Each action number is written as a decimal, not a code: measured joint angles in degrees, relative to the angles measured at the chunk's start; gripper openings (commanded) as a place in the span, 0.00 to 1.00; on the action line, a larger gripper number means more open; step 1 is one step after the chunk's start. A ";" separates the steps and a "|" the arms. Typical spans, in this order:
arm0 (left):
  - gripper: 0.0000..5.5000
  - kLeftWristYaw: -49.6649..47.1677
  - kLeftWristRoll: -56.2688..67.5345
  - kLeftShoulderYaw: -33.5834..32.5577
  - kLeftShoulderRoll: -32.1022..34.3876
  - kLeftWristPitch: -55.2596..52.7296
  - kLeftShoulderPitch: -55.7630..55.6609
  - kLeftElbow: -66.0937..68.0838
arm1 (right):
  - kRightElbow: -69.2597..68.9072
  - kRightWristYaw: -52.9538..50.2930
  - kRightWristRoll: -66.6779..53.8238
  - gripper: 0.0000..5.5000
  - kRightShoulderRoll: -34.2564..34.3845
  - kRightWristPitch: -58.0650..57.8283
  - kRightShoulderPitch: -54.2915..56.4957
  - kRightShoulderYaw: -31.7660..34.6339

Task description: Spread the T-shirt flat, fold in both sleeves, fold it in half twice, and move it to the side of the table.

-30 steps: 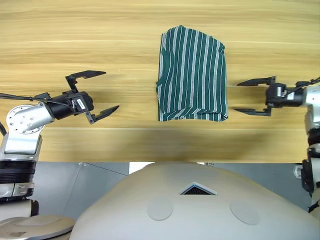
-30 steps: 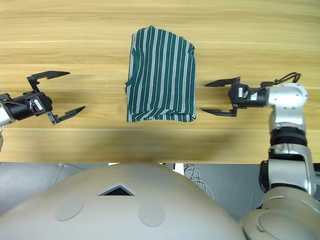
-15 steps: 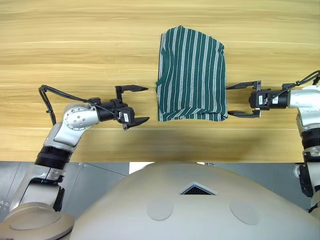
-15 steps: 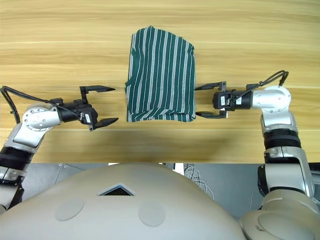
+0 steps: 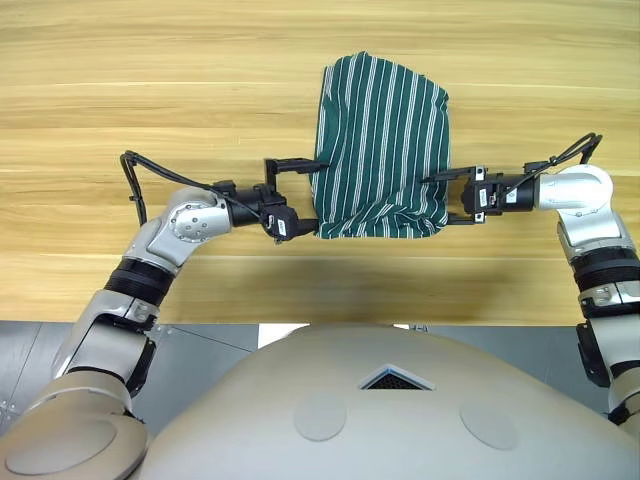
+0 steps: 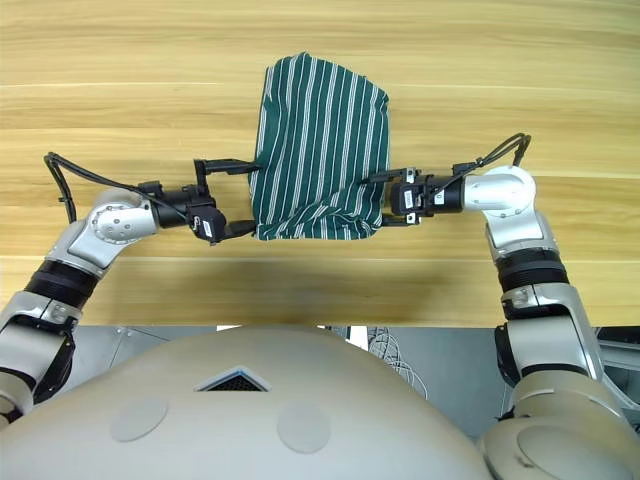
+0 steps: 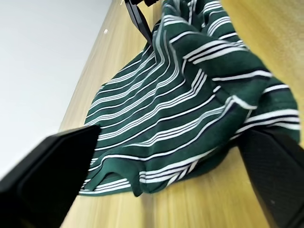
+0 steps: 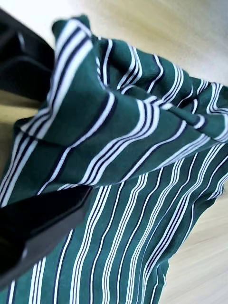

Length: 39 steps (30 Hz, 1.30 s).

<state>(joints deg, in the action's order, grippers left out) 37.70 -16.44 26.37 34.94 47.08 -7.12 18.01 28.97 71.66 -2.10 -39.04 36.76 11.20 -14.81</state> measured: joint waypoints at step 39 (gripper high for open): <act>0.00 21.75 38.36 -2.09 5.47 -15.42 11.84 -18.23 | -10.39 8.22 -19.98 0.03 -0.05 -6.98 -5.98 4.67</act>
<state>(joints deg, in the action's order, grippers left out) 59.45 21.92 24.27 40.41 31.65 4.72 -0.22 18.58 79.88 -22.08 -39.09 29.78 5.22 -10.14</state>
